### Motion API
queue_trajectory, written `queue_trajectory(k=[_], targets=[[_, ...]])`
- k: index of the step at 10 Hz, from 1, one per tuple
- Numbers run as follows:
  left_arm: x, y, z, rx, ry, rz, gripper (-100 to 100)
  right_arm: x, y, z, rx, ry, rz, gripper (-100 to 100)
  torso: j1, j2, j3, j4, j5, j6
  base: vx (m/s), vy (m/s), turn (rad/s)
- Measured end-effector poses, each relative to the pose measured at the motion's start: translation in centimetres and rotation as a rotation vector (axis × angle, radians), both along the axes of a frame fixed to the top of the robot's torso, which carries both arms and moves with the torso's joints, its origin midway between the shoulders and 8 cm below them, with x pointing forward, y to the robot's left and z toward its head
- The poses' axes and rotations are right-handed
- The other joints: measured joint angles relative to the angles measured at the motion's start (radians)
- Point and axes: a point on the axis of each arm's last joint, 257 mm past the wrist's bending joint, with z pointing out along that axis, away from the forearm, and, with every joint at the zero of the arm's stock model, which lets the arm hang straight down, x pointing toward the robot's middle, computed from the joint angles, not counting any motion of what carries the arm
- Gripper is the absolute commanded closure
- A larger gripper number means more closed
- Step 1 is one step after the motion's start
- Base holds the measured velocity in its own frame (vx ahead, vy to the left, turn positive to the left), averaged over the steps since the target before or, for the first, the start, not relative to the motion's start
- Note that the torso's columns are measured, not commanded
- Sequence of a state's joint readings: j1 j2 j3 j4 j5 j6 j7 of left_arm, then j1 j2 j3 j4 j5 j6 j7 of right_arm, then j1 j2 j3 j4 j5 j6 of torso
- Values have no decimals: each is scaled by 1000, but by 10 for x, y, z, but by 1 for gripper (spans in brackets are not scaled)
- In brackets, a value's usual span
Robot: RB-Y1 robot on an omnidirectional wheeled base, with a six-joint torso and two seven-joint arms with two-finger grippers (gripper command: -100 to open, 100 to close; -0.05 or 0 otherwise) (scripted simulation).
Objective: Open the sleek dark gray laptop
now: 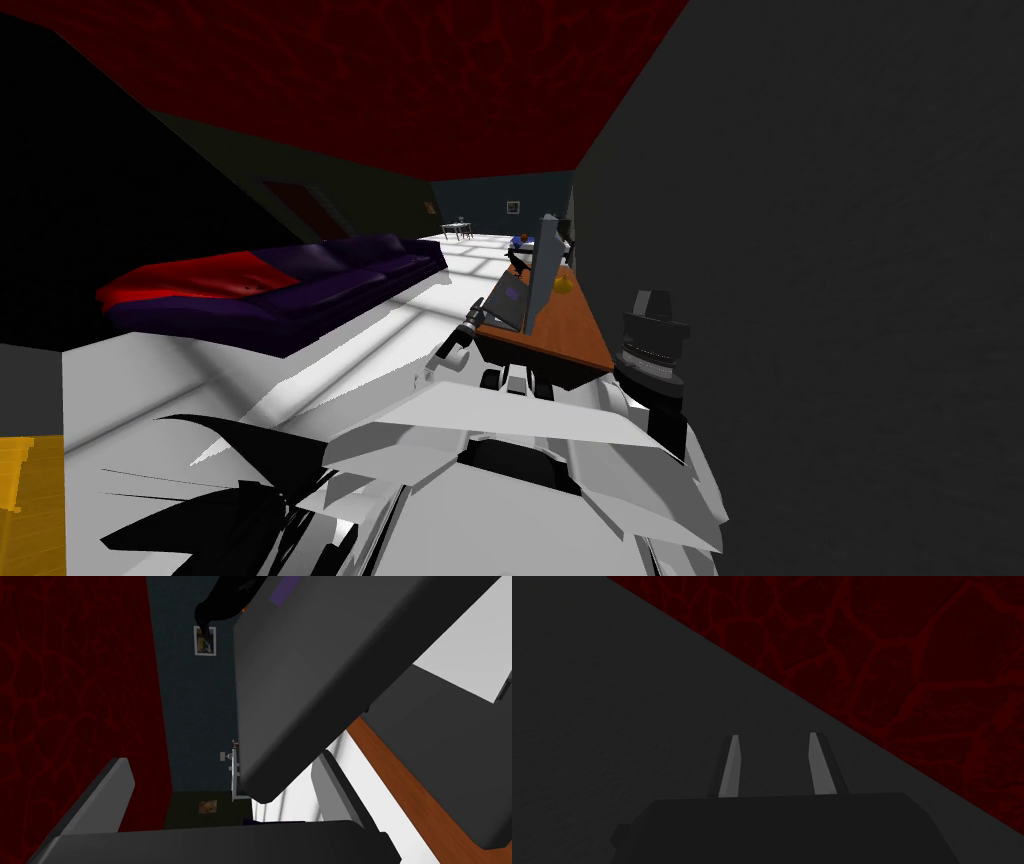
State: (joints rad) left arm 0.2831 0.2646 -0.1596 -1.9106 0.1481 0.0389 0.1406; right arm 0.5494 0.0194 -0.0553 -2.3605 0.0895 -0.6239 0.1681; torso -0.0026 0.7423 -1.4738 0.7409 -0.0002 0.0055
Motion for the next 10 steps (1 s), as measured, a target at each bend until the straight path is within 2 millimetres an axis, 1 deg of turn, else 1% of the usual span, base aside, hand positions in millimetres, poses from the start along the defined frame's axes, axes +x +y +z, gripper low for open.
queue_trajectory(k=[1,4,7,8,10], targets=[[0,1,-2,1,4,2,100,0,0,0,0,0,0,0,2,0,0,0,0,-1,0,0,0],[1,-3,-15,-39,17,7,100,0,0,0,0,0,0,0,7,-3,-2,-2,2,-6,-7,71,-27],[3,-9,-28,-113,22,14,100,0,0,0,0,0,0,0,3,-3,-2,-2,0,-6,-14,65,-10],[3,-9,-29,-115,24,15,-100,0,0,0,0,0,0,0,0,-3,-2,-1,-1,-6,0,-5,2],[4,-3,-16,-116,21,16,-100,0,0,0,0,0,0,0,-1,-4,-2,-3,-1,-5,-6,-29,3]])
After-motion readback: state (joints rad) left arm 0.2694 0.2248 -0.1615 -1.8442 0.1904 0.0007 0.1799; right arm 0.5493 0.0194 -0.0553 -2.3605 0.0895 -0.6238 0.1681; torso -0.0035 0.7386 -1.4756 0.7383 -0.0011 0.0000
